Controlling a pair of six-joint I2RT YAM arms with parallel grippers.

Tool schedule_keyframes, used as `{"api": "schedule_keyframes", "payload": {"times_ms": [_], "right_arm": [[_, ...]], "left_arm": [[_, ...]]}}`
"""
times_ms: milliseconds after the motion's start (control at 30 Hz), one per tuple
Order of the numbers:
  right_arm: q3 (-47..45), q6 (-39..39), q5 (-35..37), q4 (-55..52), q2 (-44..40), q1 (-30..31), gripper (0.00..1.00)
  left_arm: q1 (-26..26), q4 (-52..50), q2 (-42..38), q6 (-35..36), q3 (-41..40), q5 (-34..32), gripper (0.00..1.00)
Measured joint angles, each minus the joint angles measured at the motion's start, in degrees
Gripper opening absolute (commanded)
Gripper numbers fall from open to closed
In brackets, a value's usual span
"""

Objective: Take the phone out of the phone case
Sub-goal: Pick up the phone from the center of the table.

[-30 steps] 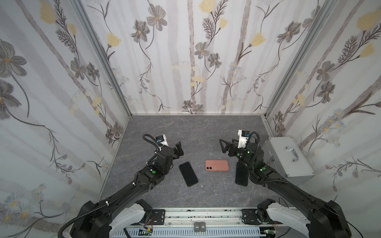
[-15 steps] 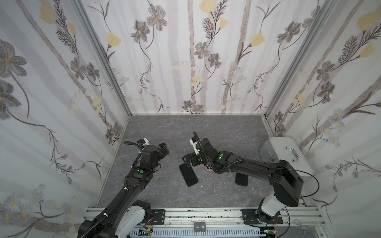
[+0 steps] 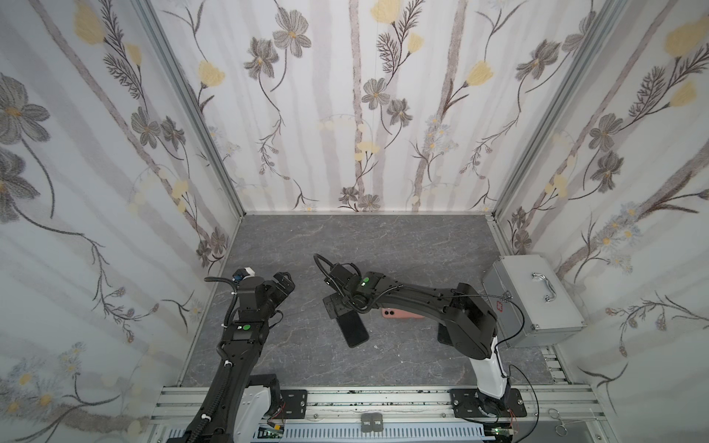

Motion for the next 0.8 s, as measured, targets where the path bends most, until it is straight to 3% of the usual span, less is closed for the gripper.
{"api": "schedule_keyframes", "payload": {"times_ms": [600, 800], "right_arm": [[6.95, -1.84, -1.95, -7.41, 8.22, -0.02, 0.99], [7.80, -1.86, -1.88, -8.79, 9.42, -0.07, 0.94]], "left_arm": [[3.32, 5.51, -3.82, -0.48, -3.23, 18.95, 1.00], [3.39, 8.02, -5.01, -1.46, -3.91, 21.86, 1.00]]}}
